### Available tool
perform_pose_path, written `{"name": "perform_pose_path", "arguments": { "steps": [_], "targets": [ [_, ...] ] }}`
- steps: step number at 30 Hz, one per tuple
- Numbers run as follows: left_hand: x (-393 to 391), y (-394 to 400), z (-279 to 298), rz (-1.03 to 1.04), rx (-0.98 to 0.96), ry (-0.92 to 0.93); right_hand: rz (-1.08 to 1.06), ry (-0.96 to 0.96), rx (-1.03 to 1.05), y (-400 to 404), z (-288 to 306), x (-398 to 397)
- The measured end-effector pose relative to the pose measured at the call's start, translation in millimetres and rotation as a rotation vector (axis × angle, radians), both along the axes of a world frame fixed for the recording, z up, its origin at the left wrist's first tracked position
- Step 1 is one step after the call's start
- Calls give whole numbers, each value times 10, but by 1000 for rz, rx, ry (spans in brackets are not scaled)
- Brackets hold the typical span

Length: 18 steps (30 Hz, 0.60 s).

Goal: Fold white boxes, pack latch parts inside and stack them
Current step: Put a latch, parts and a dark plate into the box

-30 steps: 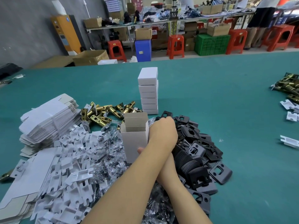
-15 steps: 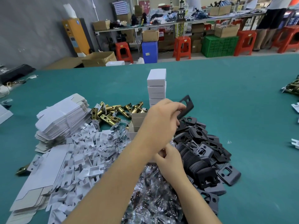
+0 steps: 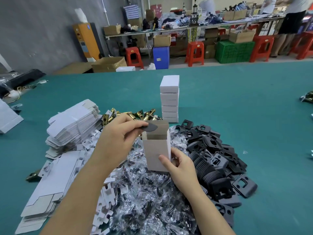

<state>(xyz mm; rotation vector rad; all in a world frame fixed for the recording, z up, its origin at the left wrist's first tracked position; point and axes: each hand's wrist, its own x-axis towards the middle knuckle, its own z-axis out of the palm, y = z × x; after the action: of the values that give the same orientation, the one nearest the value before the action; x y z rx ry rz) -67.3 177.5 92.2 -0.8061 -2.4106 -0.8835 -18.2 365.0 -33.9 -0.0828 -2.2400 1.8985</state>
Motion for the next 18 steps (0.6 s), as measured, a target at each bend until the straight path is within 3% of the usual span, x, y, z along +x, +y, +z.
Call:
{"name": "perform_pose_path", "arguments": {
  "steps": [9,15,18],
  "targets": [
    [-88,121,-12,47,-10,-42,-15,17,-24,-6,-26,-12],
    [-90,256,-21,26,-108,-298,3,19,-69,0,-35,-11],
    [-114,280,-23,57,-159,-341,5,16,-61,2,-31,-10]
  ]
}}
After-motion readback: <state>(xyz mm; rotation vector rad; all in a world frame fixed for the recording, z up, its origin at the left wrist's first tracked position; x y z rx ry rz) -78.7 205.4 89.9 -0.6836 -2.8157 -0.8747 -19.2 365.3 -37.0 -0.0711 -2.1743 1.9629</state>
